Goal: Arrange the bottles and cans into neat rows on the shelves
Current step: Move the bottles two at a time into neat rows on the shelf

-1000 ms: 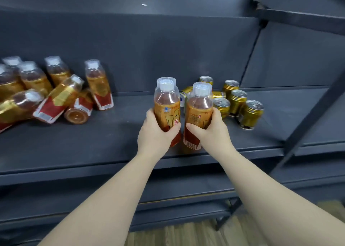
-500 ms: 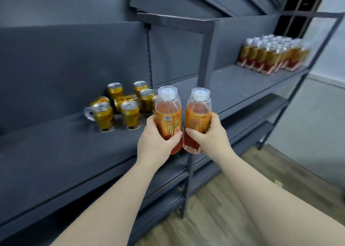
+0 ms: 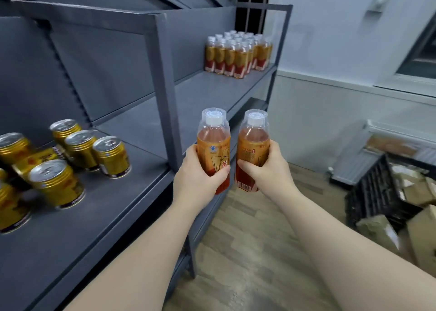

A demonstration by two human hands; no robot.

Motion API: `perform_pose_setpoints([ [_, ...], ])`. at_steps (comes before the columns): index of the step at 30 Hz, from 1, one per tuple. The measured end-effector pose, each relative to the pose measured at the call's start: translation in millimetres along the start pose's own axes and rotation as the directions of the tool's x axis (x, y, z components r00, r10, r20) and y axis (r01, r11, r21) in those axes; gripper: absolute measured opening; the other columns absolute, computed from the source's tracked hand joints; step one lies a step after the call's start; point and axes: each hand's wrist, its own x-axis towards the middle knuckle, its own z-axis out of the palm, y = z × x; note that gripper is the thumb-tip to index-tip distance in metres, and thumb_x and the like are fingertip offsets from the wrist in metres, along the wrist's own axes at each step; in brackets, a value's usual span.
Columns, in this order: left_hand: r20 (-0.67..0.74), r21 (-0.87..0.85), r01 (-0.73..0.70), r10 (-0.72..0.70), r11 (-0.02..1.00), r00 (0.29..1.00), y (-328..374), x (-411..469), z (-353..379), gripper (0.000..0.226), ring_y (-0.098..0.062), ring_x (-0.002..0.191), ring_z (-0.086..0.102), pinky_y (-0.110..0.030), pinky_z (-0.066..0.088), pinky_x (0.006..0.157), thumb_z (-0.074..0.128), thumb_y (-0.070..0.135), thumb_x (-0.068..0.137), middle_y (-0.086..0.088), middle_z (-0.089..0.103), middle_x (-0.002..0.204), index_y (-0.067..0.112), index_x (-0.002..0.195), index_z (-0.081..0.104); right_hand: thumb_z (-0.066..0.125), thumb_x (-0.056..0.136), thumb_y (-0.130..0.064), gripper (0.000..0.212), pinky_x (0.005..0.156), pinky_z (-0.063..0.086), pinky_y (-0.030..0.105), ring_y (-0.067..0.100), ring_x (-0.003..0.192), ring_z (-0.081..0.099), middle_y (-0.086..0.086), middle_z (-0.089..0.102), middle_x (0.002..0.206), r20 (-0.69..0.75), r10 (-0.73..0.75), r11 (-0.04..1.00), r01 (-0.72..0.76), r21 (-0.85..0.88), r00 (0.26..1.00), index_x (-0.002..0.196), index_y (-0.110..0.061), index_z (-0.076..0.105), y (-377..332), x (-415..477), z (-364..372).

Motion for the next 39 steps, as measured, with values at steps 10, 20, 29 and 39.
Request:
perform_pose_setpoints([
  [10,0.156,-0.031,-0.047,0.051,0.998,0.986,19.0,26.7,60.9,0.074,-0.015,0.108,0.061,-0.043,0.055,0.091,0.077,0.055,0.073,0.011,0.061,0.12,0.03,0.132,0.041,0.079,0.08,-0.034,0.058,0.088,0.053,0.034,0.009,0.102,0.06,-0.018,0.061,0.108,-0.161,0.099,0.994,-0.105,-0.032,0.982,0.122,-0.038,0.04,31.6,8.1,-47.3],
  [20,0.19,-0.001,-0.073,0.072,0.997,0.979,50.0,75.3,132.9,0.077,-0.019,0.113,0.059,-0.048,0.053,0.094,0.074,0.061,0.072,0.007,0.059,0.125,0.033,0.133,0.036,0.08,0.08,-0.036,0.065,0.088,0.051,0.032,0.012,0.106,0.06,-0.013,0.061,0.115,-0.213,0.098,0.994,-0.105,-0.018,0.972,0.133,-0.029,0.043,63.6,74.4,-93.4],
  [29,0.086,-0.003,-0.054,0.054,0.999,0.995,91.5,125.5,194.0,0.073,-0.016,0.107,0.06,-0.045,0.055,0.089,0.078,0.055,0.072,0.01,0.061,0.117,0.031,0.13,0.042,0.08,0.079,-0.036,0.063,0.093,0.053,0.04,0.014,0.105,0.061,-0.011,0.062,0.115,-0.15,0.067,0.998,-0.065,0.015,0.986,0.129,-0.031,0.043,88.5,154.7,-138.3],
  [39,0.119,-0.021,-0.065,0.067,0.998,0.991,116.9,178.3,269.7,0.075,-0.019,0.111,0.059,-0.048,0.053,0.094,0.076,0.057,0.071,0.007,0.06,0.121,0.03,0.13,0.04,0.081,0.077,-0.038,0.066,0.096,0.052,0.042,0.016,0.11,0.06,-0.008,0.061,0.12,-0.171,0.085,0.996,-0.087,-0.003,0.982,0.131,-0.03,0.043,128.0,229.8,-178.5],
])
